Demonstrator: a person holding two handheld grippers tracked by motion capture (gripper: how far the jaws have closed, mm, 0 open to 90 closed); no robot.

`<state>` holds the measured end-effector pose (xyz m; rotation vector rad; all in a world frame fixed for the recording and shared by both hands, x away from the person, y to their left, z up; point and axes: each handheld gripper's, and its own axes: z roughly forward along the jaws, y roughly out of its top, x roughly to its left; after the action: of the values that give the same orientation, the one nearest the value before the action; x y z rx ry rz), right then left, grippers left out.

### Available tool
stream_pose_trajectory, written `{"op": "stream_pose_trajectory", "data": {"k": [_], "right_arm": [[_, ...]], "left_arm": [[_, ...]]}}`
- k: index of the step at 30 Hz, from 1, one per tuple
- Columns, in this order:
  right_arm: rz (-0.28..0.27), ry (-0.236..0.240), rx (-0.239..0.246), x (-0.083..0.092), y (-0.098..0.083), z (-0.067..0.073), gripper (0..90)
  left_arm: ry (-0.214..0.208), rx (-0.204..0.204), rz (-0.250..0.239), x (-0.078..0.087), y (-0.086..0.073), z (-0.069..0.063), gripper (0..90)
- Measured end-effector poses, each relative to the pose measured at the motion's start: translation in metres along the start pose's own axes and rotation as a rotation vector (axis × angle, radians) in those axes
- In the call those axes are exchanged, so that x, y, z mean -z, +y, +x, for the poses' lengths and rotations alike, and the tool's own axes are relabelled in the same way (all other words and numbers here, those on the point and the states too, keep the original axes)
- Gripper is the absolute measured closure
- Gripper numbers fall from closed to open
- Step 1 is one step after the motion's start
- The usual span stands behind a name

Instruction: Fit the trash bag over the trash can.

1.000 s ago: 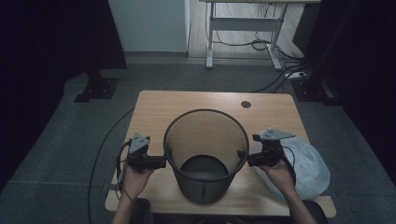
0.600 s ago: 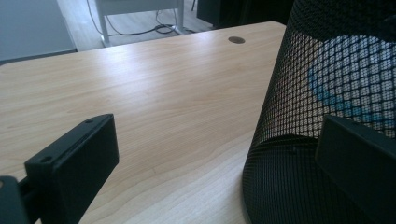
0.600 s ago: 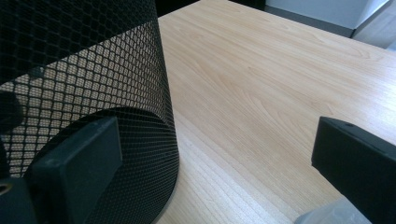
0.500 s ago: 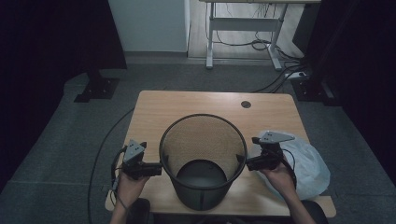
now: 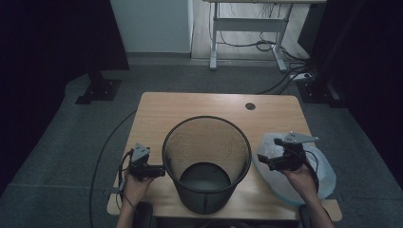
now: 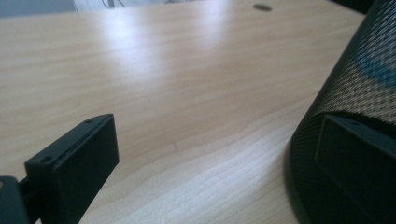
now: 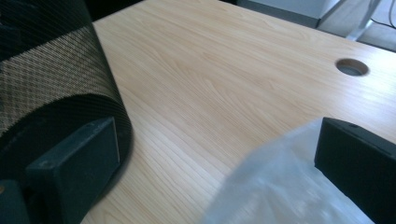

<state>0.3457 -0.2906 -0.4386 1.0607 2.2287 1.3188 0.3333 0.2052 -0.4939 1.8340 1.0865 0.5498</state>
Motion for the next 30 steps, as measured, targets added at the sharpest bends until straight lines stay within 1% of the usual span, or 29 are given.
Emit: {"op": "stream_pose_trajectory", "data": {"k": [2,6,8,10,13,15,16,18,20,23,25,27,30], "right_arm": [[0.008,-0.012,-0.006,0.005,-0.003,-0.005,0.0],[0.029,-0.037,-0.013,0.015,-0.010,-0.017,0.0],[0.040,-0.051,-0.018,0.021,-0.014,-0.023,0.0],[0.052,-0.067,-0.028,0.028,-0.019,-0.031,0.0],[0.069,-0.089,-0.049,0.035,-0.029,-0.042,0.0],[0.084,-0.108,-0.059,0.039,-0.036,-0.049,0.0],[0.095,-0.118,-0.060,0.040,-0.040,-0.052,0.0],[0.118,-0.146,-0.059,0.040,-0.047,-0.059,0.0],[0.129,-0.165,-0.075,0.038,-0.054,-0.068,0.0],[0.152,-0.175,-0.096,0.030,-0.063,-0.079,0.0],[0.168,-0.168,-0.117,0.023,-0.069,-0.086,0.0],[0.187,-0.180,-0.124,0.016,-0.074,-0.092,0.0],[0.232,-0.197,-0.130,0.005,-0.082,-0.101,0.0]], "left_arm": [[0.004,0.003,0.022,-0.007,-0.006,0.001,0.0],[0.018,-0.015,0.091,-0.023,-0.019,0.000,0.0],[0.015,-0.033,0.127,-0.031,-0.023,-0.002,0.0],[0.028,-0.063,0.167,-0.038,-0.026,-0.003,0.0],[0.042,-0.089,0.219,-0.045,-0.030,-0.004,0.0],[0.051,-0.094,0.243,-0.048,-0.032,-0.004,0.0],[0.054,-0.090,0.254,-0.049,-0.033,-0.003,0.0],[0.060,-0.092,0.277,-0.052,-0.034,-0.002,0.0],[0.062,-0.092,0.298,-0.055,-0.036,-0.002,0.0],[0.051,-0.074,0.298,-0.056,-0.037,-0.001,0.0],[0.050,-0.070,0.295,-0.056,-0.038,0.000,0.0],[0.051,-0.069,0.292,-0.056,-0.038,0.000,0.0],[0.050,-0.068,0.288,-0.056,-0.038,0.000,0.0]]}}
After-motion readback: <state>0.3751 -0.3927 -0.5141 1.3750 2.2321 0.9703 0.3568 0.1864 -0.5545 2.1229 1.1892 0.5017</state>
